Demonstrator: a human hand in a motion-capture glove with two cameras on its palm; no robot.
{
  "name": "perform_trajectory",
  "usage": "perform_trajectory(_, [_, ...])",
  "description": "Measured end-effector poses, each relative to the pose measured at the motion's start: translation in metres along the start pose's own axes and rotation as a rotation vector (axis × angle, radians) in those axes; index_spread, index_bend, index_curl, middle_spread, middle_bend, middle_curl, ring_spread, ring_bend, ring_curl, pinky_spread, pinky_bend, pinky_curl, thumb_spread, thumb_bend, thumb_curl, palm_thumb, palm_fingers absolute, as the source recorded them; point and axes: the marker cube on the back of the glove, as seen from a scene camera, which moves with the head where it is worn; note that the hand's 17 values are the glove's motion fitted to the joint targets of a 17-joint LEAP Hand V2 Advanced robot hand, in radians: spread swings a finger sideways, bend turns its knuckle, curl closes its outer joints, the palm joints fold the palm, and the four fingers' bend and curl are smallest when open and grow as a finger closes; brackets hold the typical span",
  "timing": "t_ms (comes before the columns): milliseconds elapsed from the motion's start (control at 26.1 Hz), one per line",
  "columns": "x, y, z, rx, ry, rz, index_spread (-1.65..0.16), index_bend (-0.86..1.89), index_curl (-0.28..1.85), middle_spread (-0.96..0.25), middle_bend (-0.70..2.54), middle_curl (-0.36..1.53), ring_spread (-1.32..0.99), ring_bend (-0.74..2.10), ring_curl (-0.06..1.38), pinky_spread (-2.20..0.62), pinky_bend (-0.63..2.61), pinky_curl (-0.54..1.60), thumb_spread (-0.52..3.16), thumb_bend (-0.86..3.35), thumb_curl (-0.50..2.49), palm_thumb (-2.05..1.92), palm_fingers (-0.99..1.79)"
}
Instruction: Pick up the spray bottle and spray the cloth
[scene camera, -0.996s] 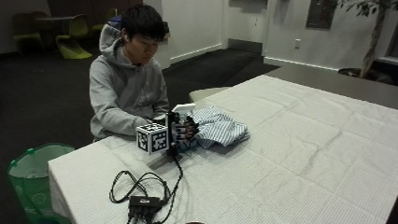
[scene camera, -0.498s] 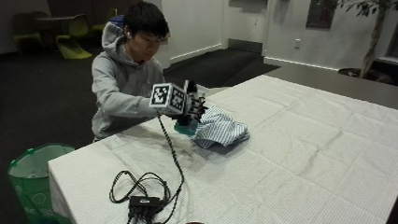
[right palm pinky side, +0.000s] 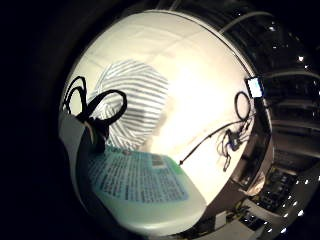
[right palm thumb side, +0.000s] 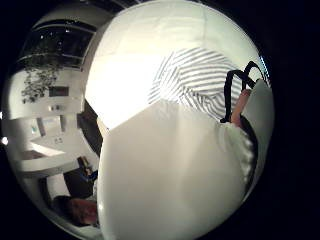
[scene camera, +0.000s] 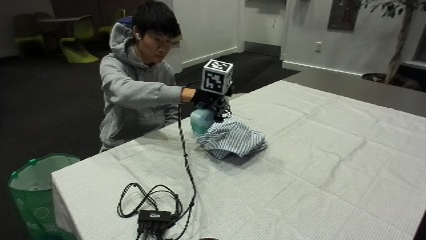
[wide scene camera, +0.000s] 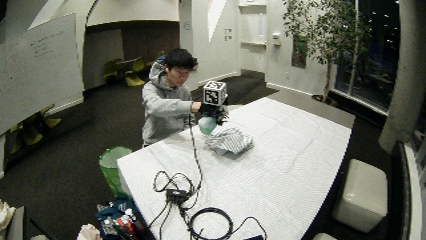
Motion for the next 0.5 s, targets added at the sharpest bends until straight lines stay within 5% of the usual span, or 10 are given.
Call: perform_trajectory(498, [-0.020, -0.012, 0.037, -0.102, 0.063, -0.017, -0.19, 0.50, 0.53, -0.13, 0.56, 0.48, -0.22, 0.43, 0.43, -0.28, 0.32, 0.36, -0.11, -0.03, 0.62, 1.04, 1.36])
